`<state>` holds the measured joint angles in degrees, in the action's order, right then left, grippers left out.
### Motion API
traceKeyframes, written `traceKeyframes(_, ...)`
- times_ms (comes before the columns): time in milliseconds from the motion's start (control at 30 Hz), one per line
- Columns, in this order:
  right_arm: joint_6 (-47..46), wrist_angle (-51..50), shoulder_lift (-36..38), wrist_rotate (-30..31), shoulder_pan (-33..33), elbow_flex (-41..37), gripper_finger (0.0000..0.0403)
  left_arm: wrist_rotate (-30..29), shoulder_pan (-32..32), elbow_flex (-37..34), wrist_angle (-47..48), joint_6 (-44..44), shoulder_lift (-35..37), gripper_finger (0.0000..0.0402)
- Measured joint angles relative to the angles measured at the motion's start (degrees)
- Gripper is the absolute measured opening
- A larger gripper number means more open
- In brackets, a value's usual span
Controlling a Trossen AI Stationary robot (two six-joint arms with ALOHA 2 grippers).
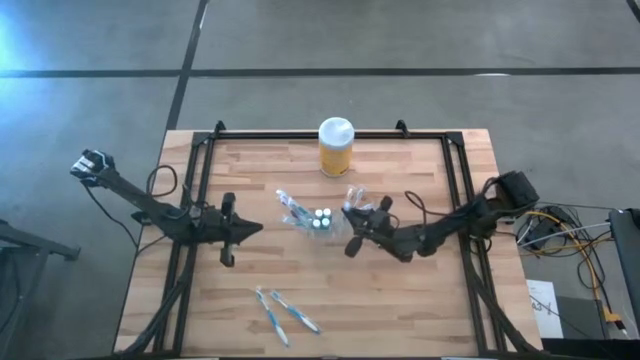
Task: Pick & Place toothbrushing station
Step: Put the blue toothbrush into the transparent organizer
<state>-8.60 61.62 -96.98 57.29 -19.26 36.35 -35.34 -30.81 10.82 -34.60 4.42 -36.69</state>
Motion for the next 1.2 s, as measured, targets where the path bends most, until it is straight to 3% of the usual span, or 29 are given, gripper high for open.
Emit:
traceKeyframes(667, -13.6, 2.2, -12.8, 3.1, 1.8, 1.2, 0.0013, 2.0, 0.0, 0.0, 0.3, 1.7, -0.1, 0.0007)
traceKeyframes(933, -14.6, 3.1, -15.3, 3.6, 1.9, 2.1, 0.0015, 2.1, 0.0, 0.0, 0.9, 1.8, -0.2, 0.0005)
traceKeyframes(1200, -13.0, 1.1, -12.4, 2.3, 1.7, 1.9, 0.0075, 2.1, 0.0, 0.0, 0.9, 2.1, -0.2, 0.0006)
